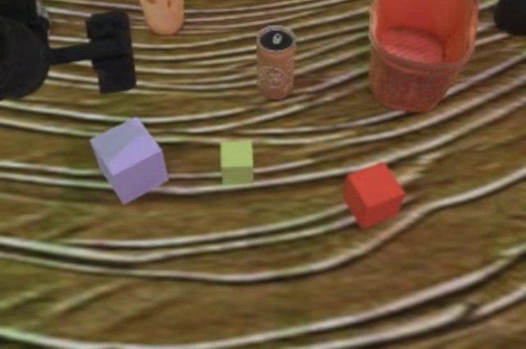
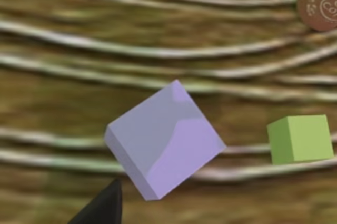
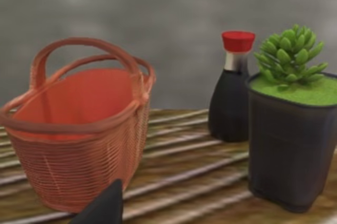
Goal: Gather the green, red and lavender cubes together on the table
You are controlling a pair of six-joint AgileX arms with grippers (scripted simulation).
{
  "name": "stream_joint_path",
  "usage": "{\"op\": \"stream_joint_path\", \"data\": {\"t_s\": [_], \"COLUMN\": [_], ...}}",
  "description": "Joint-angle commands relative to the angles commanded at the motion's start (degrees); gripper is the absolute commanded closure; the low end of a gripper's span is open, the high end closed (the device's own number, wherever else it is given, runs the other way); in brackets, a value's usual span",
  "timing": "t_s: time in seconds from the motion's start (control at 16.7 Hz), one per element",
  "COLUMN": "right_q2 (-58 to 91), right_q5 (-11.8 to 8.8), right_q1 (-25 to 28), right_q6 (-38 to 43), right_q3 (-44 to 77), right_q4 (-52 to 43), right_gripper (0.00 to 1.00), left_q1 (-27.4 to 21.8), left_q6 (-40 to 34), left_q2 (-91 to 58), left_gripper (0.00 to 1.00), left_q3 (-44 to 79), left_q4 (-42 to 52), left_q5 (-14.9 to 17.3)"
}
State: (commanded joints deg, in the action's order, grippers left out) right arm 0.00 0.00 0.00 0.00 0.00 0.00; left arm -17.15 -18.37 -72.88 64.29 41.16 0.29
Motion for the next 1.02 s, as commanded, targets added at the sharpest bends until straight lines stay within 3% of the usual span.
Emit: {"op": "stream_joint_path", "data": {"t_s": [0.54,0.78,1.02], "right_q2": [0.0,0.0,0.0], "right_q5": [0.0,0.0,0.0], "right_q1": [0.0,0.0,0.0], "right_q6": [0.0,0.0,0.0], "right_q3": [0.0,0.0,0.0], "right_q4": [0.0,0.0,0.0], "right_gripper": [0.0,0.0,0.0], "left_q1": [-10.8,-13.3,-13.7], "left_q6": [-12.0,-14.8,-15.3], "left_q2": [-50.6,-60.1,-61.7], "left_gripper": [0.0,0.0,0.0], "left_q3": [42.5,52.6,54.5], "left_q4": [26.7,32.1,33.0], "left_q5": [0.0,0.0,0.0]}}
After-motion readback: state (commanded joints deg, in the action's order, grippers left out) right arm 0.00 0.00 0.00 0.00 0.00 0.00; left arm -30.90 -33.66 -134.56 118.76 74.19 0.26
